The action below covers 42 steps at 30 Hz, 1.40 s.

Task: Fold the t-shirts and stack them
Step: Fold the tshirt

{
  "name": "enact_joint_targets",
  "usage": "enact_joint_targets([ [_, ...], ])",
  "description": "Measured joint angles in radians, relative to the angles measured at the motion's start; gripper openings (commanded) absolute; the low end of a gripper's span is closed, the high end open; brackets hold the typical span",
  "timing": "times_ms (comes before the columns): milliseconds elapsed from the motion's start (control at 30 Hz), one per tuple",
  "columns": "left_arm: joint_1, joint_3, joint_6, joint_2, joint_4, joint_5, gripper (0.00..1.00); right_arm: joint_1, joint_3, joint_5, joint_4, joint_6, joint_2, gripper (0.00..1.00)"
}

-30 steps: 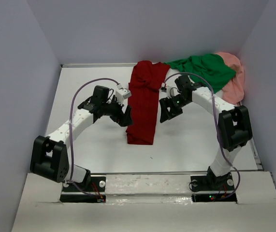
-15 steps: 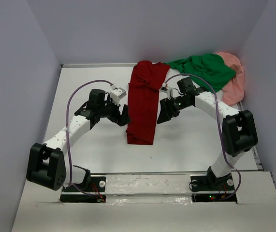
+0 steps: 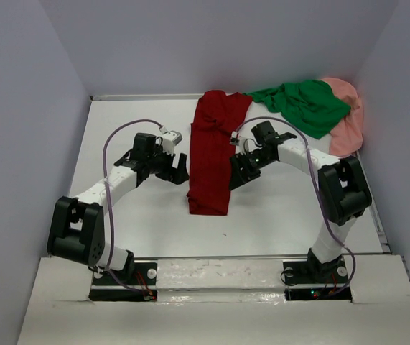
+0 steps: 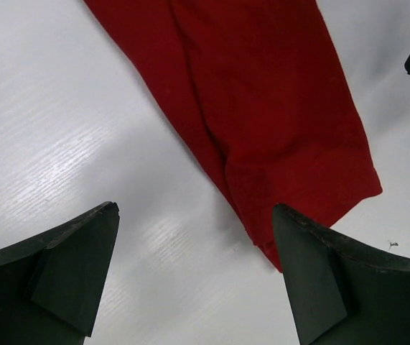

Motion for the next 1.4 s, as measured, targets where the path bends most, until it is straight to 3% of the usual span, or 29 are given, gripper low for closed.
enact_joint_targets([
  [467,0.000,0.000,-0.003,0.045,0.000,-0.020,0.96,0.094,-0.033,0.077,-0.002,0.021,0.115,0.74],
  [1167,-0.002,0.008,-0.021,0.082,0.001,-0.016,0.96,0.253,-0.077,0.095,0.117,0.101,0.087,0.74],
  [1400,-0.004,0.008,-0.022,0.082,0.000,-0.017,0.96,0.286,-0.033,0.102,0.106,0.120,0.141,0.68],
])
